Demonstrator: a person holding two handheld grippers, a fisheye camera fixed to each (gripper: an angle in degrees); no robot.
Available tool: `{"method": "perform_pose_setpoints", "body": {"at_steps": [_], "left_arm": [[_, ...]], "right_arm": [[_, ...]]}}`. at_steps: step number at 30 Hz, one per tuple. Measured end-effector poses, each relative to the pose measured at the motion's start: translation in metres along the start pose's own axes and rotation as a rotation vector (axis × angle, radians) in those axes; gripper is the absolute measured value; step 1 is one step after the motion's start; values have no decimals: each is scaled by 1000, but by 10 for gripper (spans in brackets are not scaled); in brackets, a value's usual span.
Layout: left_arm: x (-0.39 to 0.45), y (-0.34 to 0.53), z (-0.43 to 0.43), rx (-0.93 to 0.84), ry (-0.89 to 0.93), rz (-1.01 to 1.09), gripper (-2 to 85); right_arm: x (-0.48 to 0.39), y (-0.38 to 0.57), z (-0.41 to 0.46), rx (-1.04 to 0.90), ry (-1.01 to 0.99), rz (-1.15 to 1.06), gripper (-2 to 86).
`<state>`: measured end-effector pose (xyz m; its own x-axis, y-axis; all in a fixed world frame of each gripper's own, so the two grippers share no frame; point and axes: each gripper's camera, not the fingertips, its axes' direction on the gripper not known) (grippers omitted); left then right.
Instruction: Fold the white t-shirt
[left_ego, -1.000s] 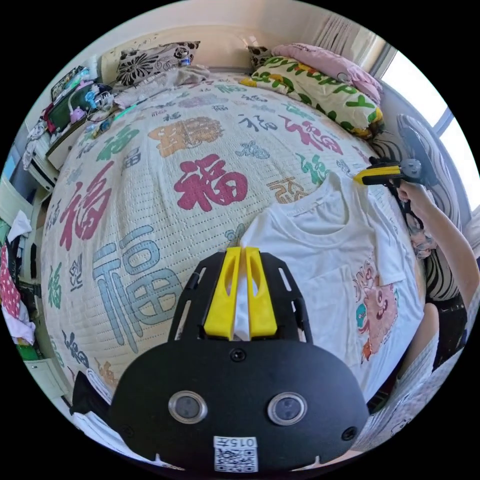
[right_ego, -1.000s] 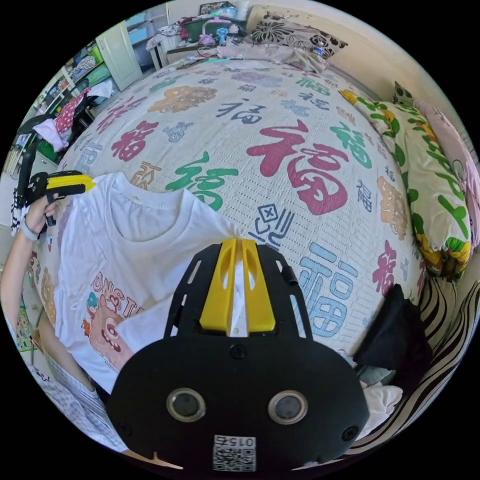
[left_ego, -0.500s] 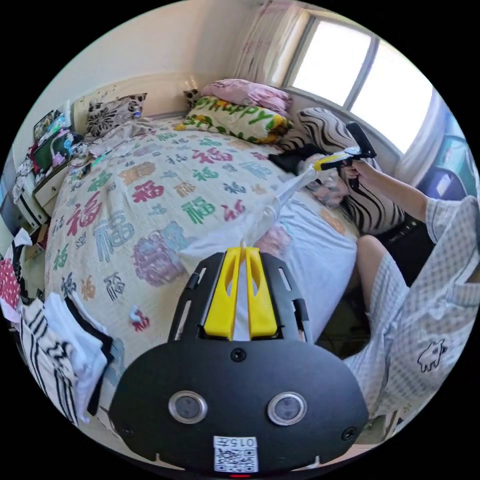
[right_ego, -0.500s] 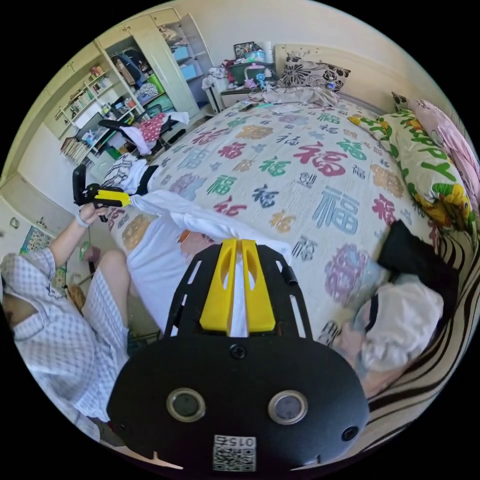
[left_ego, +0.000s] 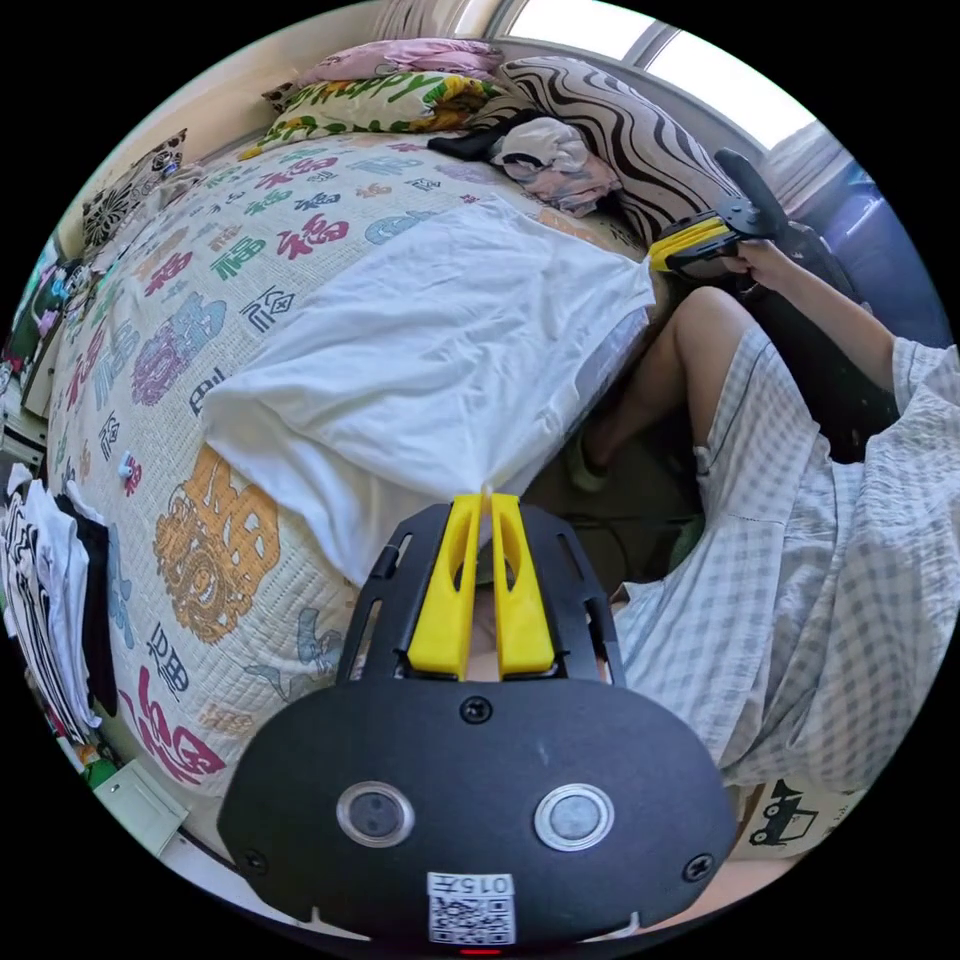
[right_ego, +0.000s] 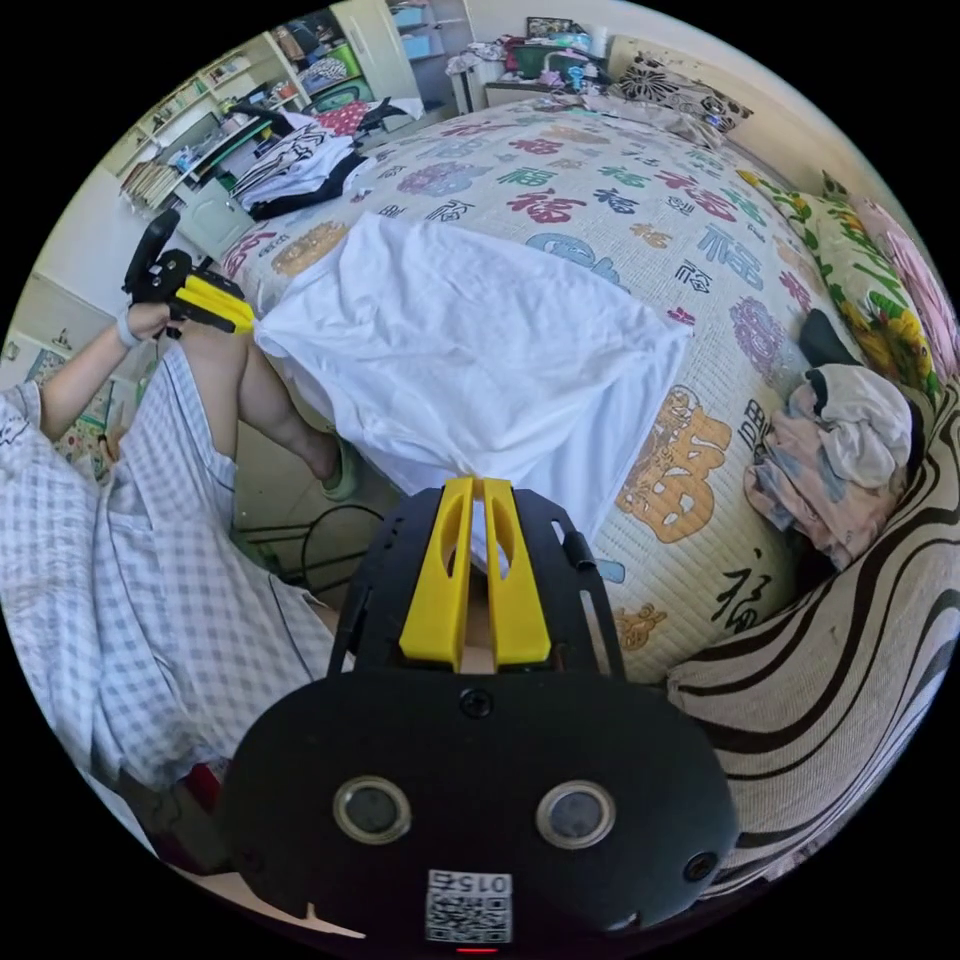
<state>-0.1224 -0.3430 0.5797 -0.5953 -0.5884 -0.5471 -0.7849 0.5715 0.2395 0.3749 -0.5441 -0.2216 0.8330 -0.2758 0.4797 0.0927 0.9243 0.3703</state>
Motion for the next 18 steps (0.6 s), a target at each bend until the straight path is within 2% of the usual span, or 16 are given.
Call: {"method": "perform_pose_setpoints", "body": {"at_steps": [6,10,14,18], "left_arm": [[25,11,8,-59,-53,20,8],[30,17,17,-132,-78,-32,7],[22,41,4,-68,-51,-122,6],[-3,62,-18,125,97,-288,2]], "right_arm": [[-17,22,-2,-59,15,-38,33],[-8,34,-3,-83,-55,47,51],[11,36,-29,-29,-54,163,45],[21,-16,-115,139,-122,167,46]]}}
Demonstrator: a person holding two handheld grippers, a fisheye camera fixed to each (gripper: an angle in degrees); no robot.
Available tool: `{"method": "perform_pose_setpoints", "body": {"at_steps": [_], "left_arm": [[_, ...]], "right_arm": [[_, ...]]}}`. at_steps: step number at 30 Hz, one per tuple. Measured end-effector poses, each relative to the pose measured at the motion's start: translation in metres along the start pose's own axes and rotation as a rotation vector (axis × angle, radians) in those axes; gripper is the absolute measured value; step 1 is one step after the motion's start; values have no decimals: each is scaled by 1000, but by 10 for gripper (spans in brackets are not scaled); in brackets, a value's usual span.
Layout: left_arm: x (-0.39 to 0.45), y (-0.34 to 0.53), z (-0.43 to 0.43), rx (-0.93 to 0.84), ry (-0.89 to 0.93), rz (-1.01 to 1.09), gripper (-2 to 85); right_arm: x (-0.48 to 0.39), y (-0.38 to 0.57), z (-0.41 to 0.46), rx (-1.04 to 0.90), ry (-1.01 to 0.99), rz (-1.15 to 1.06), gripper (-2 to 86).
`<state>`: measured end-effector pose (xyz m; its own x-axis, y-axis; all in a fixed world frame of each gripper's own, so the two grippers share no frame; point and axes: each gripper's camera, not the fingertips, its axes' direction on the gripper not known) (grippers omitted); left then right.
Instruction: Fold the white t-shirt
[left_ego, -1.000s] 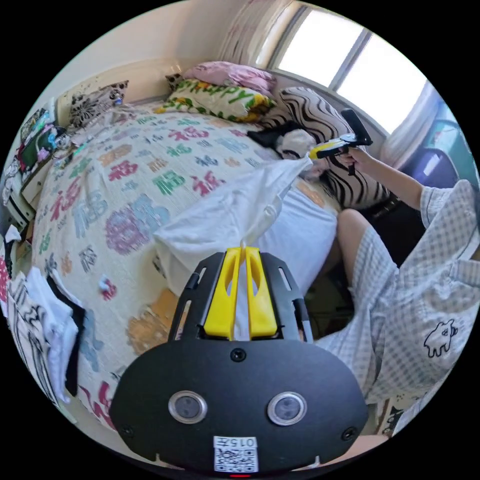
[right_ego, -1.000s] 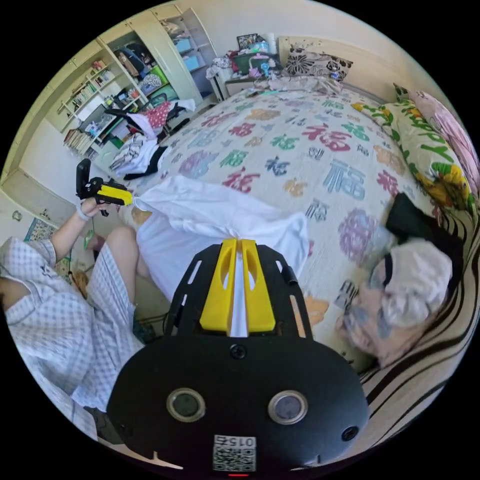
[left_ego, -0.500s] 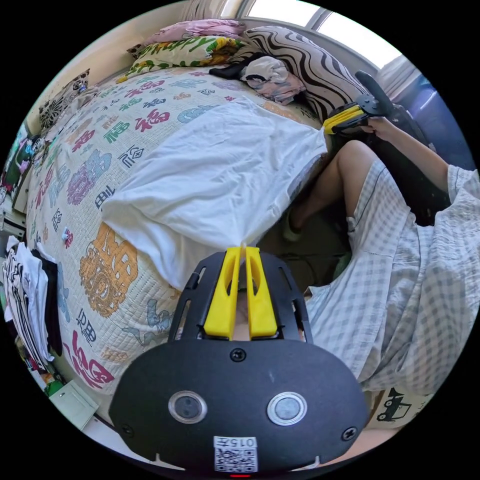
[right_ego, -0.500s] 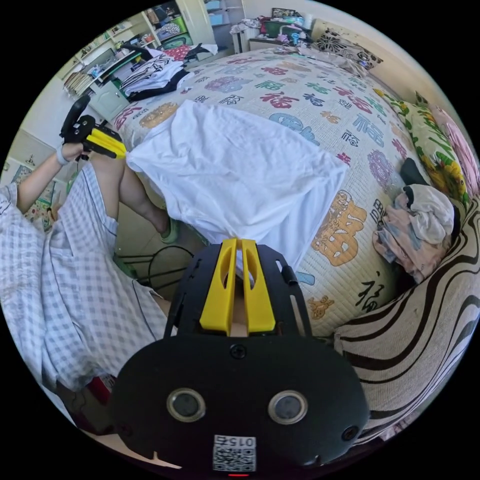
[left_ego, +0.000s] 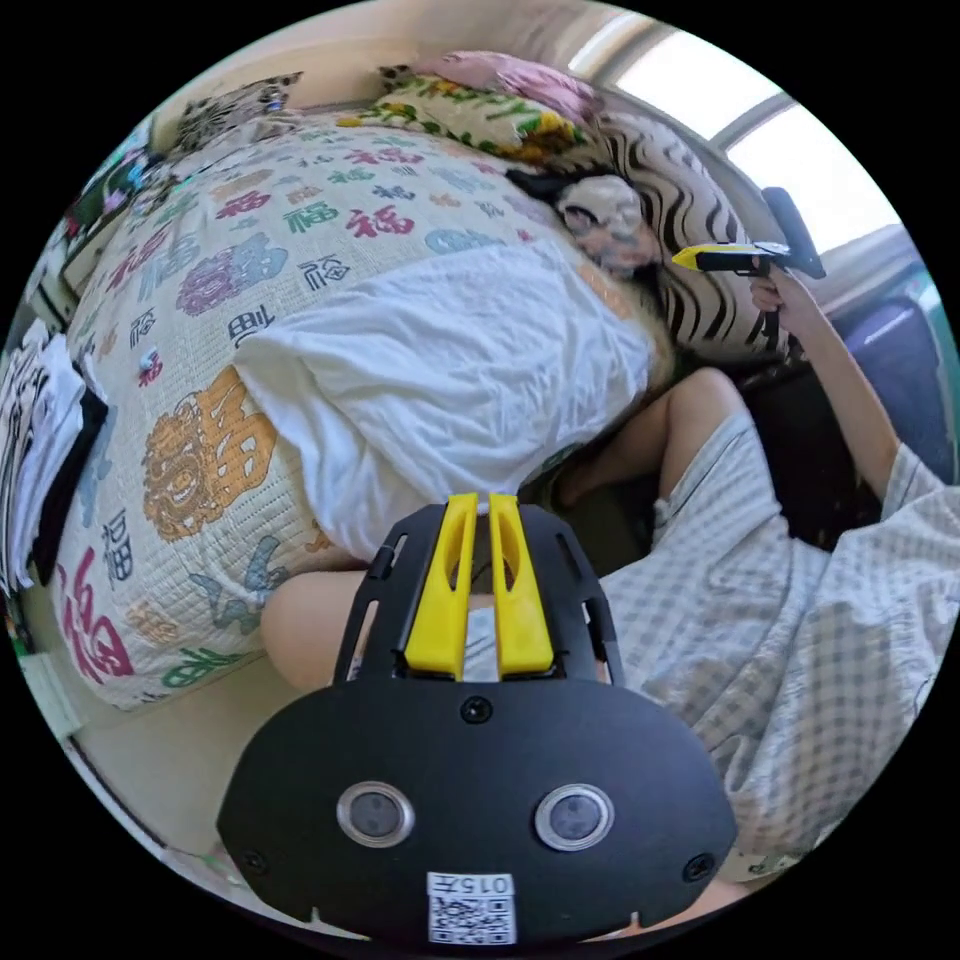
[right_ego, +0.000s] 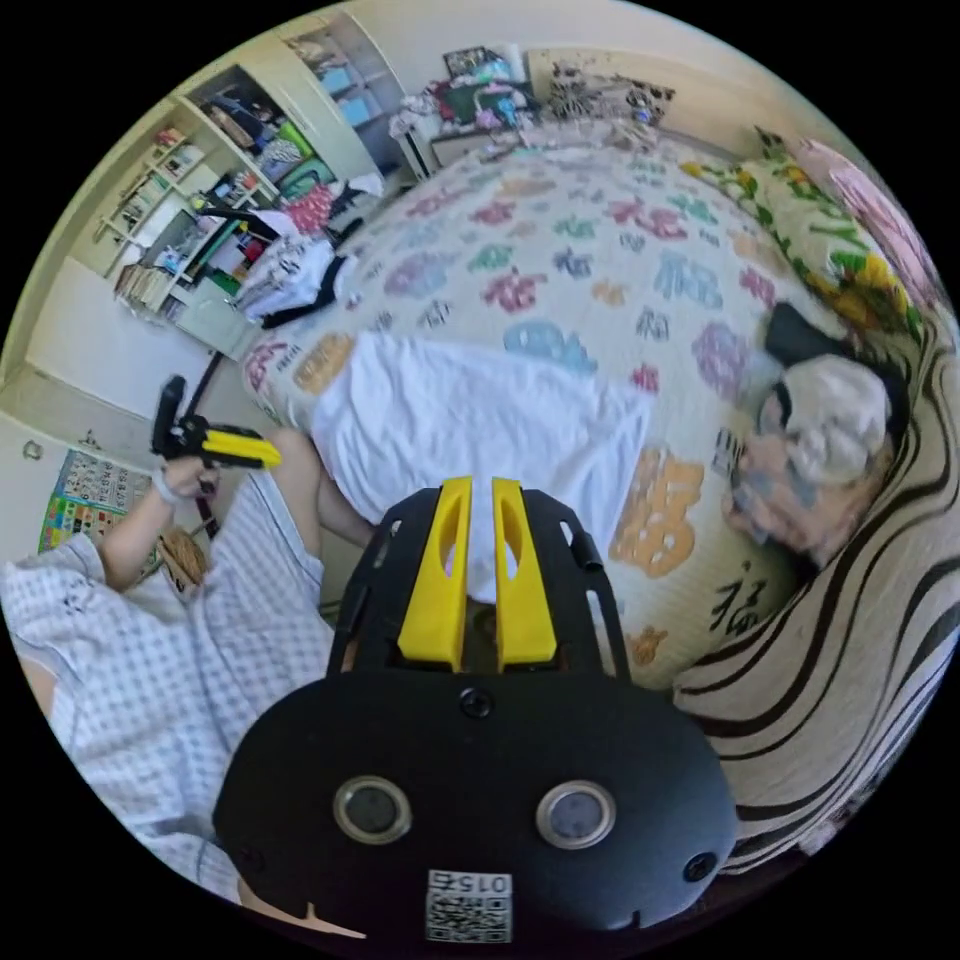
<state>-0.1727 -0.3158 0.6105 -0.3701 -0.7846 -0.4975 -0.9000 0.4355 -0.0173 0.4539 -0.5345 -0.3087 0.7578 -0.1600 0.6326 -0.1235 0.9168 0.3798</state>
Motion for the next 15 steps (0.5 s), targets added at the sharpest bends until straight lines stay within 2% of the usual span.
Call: {"method": "perform_pose_setpoints", "body": {"at_steps": [3,5,7,9,15], "left_arm": [[-9,4,-14,108,44,-49,-1],[-14,5,-18,139,54,-58,-3],[-20,5,-19,150,60,-72,-4],[-31,8,-21,178,79,-85,-5],[-71,25,-22,240,128,-173,-6]], "right_arm": [[-30,-56,-58,42,71,-74,51],[-43,-90,-81,1,111,-74,55],[-50,-133,-99,-161,93,-11,74],[-56,-152,-114,-205,63,21,78],[-86,-180,-147,-168,116,-41,78]]}}
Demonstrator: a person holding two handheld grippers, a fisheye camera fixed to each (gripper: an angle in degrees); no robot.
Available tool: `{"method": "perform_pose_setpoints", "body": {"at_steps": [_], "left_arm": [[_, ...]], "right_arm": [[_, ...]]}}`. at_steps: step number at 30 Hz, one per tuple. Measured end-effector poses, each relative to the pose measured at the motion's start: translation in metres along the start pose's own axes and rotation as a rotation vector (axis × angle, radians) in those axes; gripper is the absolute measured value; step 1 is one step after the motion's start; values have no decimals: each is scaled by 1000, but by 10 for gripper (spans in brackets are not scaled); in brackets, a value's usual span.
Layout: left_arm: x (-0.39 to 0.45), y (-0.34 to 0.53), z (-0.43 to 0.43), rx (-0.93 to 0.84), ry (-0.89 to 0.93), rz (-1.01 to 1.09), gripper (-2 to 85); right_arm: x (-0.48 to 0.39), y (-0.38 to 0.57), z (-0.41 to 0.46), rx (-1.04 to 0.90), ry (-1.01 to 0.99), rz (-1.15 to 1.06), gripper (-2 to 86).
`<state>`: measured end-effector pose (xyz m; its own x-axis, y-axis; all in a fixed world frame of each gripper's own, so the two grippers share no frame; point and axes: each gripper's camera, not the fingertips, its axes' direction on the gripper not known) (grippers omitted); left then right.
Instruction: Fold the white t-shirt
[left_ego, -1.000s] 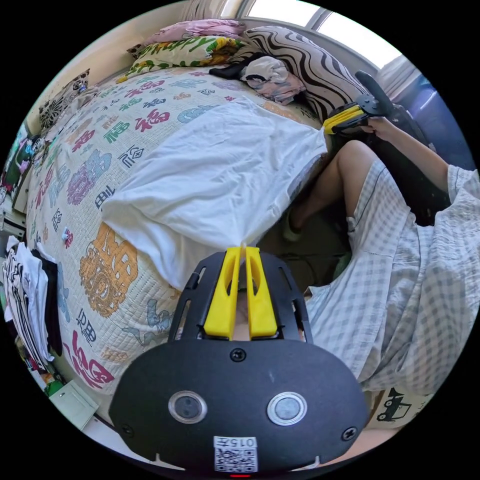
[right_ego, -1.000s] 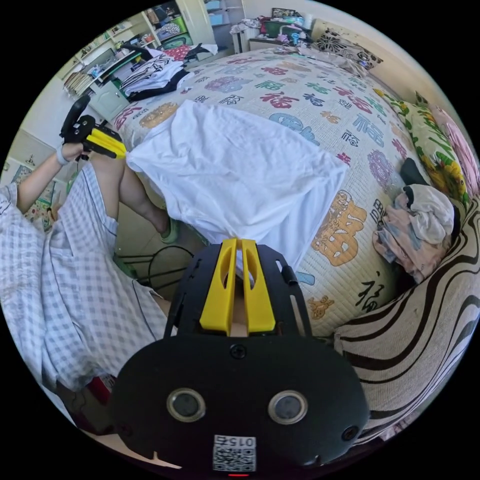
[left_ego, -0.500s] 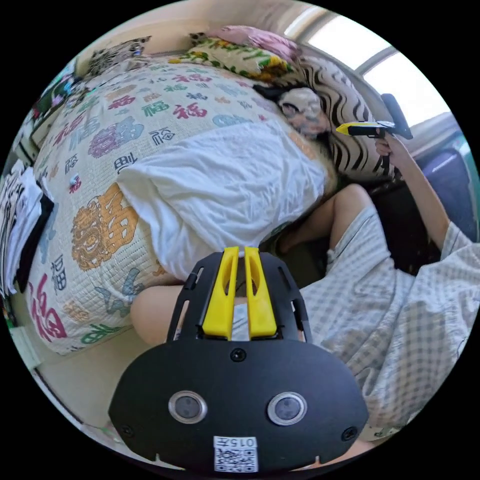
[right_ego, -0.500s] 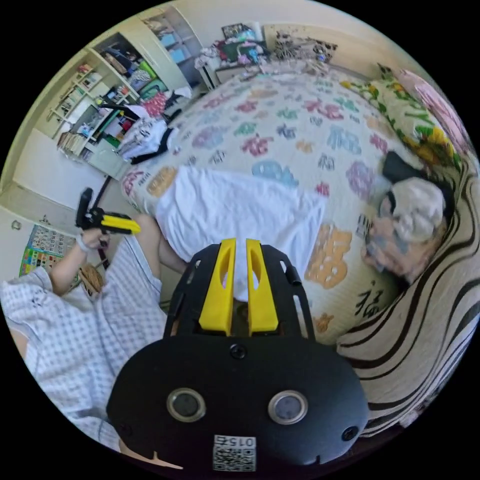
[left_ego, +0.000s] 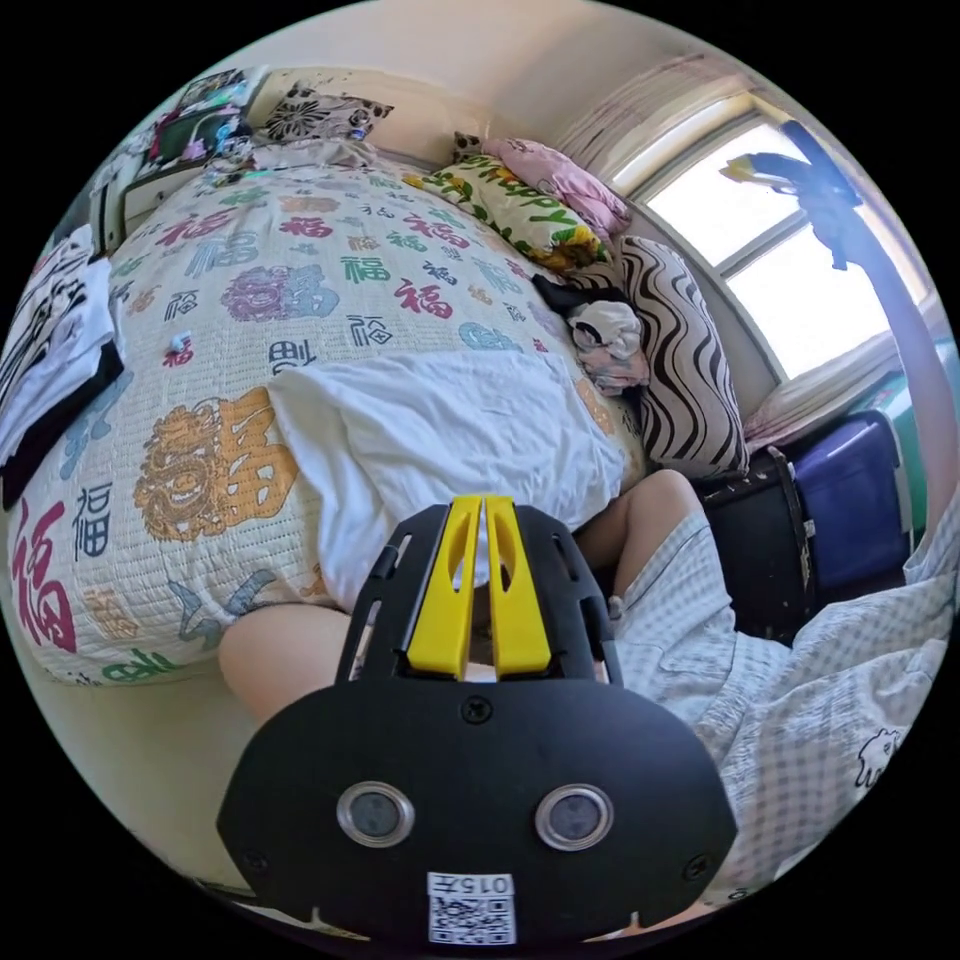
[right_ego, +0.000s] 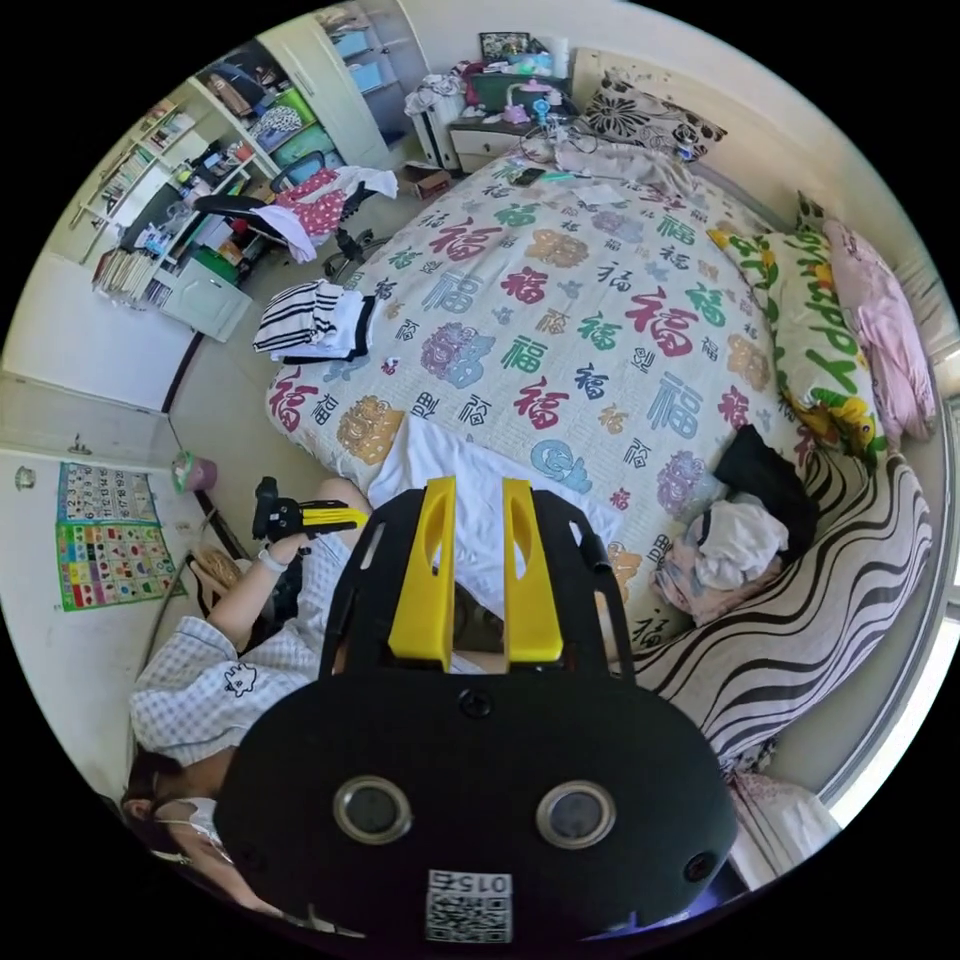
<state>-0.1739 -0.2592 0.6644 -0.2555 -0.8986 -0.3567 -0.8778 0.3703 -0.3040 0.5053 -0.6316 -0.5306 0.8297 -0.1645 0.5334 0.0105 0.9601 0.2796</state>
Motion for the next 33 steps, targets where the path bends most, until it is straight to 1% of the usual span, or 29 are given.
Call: {"method": "perform_pose_setpoints", "body": {"at_steps": [2,5,8,11,13,14,15,18,19,22,24,26,27,28,30,31,33], "left_arm": [[-15,1,0,13,9,-40,-5],[-35,-1,2,28,-8,-99,0],[-51,-10,4,50,-46,-140,17],[-68,-27,7,75,-93,-186,51],[-83,-41,10,94,-135,-231,76],[-96,-50,14,102,-166,-280,91],[-109,-59,18,110,-172,-317,100],[-138,-82,33,131,-135,-394,107],[-143,-87,37,129,-124,-407,108],[-171,-106,62,85,-81,-484,104],[-193,-114,83,32,-23,-542,78],[-203,-118,88,33,-11,-548,44],[-207,-121,89,34,10,-525,21],[-209,-122,89,33,24,-512,16],[-215,-130,85,30,46,-475,4],[-216,-132,82,39,51,-464,2],[-223,-144,72,71,104,-449,-1]], "right_arm": [[0,-3,5,-7,1,-21,79],[22,-2,35,-48,-4,-30,81],[70,14,84,-51,-38,-1,80],[138,46,149,-42,-41,99,84],[196,83,195,9,43,234,82],[210,93,205,27,58,276,83],[238,113,224,65,25,349,86],[297,151,269,141,-259,494,94],[313,163,285,164,-316,547,98],[338,179,317,165,-408,598,107],[348,182,332,157,-444,614,103],[358,185,343,188,-491,637,76],[364,187,349,212,-535,651,43],[369,189,354,224,-568,668,20],[374,190,359,221,-567,662,6],[377,191,358,219,-522,663,0],[382,192,355,221,-495,643,-5]]}}
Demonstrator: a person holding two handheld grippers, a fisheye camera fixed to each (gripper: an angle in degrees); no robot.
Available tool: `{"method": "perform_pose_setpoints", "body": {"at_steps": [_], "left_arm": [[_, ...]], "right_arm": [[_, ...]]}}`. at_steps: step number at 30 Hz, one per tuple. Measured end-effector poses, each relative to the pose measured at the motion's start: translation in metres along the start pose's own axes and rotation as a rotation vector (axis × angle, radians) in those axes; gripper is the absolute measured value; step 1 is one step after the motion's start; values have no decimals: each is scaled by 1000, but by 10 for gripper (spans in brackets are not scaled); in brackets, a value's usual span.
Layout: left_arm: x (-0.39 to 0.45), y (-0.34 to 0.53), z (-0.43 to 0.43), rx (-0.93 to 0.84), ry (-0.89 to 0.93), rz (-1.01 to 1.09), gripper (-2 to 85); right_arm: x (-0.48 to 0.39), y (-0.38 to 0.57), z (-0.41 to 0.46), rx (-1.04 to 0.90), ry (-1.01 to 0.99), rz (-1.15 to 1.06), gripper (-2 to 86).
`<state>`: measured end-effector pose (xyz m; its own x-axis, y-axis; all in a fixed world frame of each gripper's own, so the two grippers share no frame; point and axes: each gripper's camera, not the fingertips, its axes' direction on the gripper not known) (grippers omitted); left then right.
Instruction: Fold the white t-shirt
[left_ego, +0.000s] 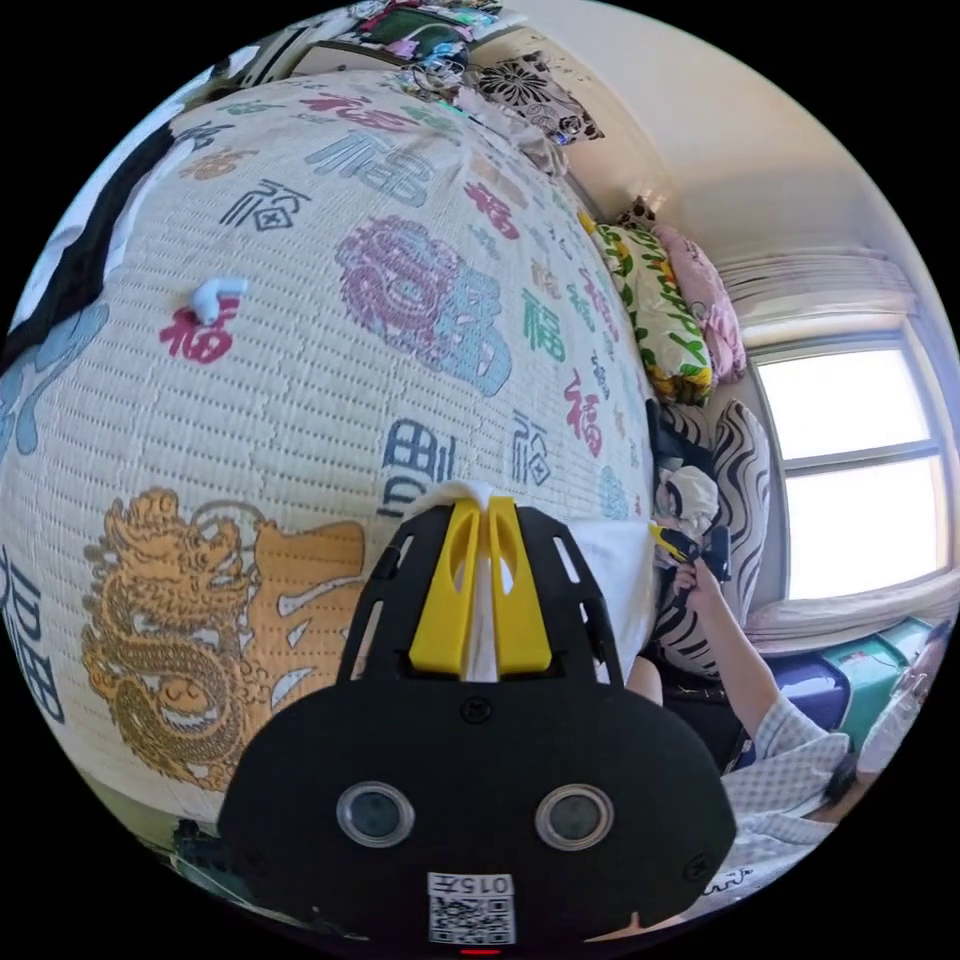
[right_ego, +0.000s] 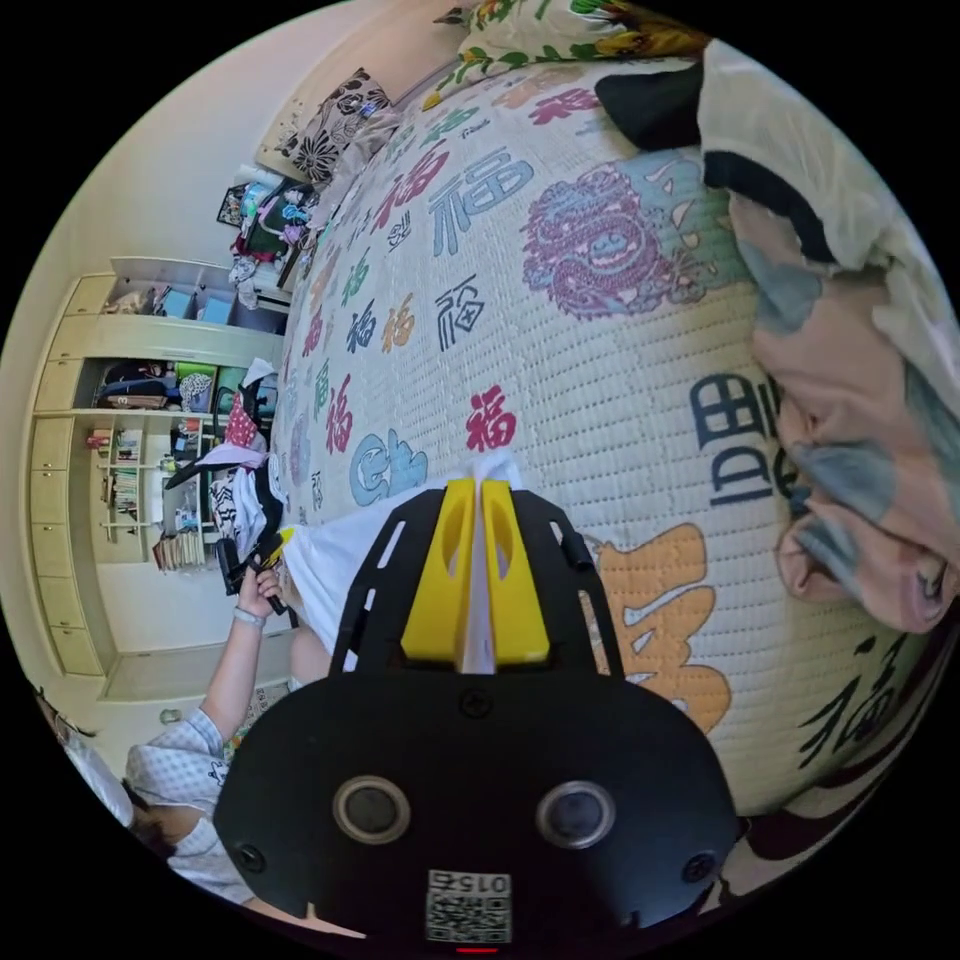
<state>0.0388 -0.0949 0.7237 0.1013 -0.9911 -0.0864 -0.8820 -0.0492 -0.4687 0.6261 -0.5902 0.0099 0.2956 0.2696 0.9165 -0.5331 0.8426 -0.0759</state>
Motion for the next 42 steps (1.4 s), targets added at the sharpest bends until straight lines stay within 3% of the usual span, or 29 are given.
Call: {"method": "perform_pose_setpoints", "body": {"at_steps": [12,17,22,26,31,33,36,42], "left_arm": [[61,-98,16,22,19,167,2],[75,-115,37,-51,-139,217,17],[57,-61,33,-113,-263,301,49],[30,33,13,-122,-63,235,64],[27,120,40,-106,57,146,66],[27,133,60,-98,126,83,69],[34,136,82,-105,50,77,53],[50,133,81,-91,-48,148,-4]], "right_arm": [[-7,-18,-26,120,124,-16,-2],[2,3,-11,103,78,12,54],[-13,101,11,-16,219,-218,77],[-53,197,34,-49,175,-448,71],[-130,296,107,23,331,-754,71],[-147,310,138,-35,364,-831,72],[-157,316,193,-186,553,-829,68],[-177,337,200,-129,527,-803,20]]}}
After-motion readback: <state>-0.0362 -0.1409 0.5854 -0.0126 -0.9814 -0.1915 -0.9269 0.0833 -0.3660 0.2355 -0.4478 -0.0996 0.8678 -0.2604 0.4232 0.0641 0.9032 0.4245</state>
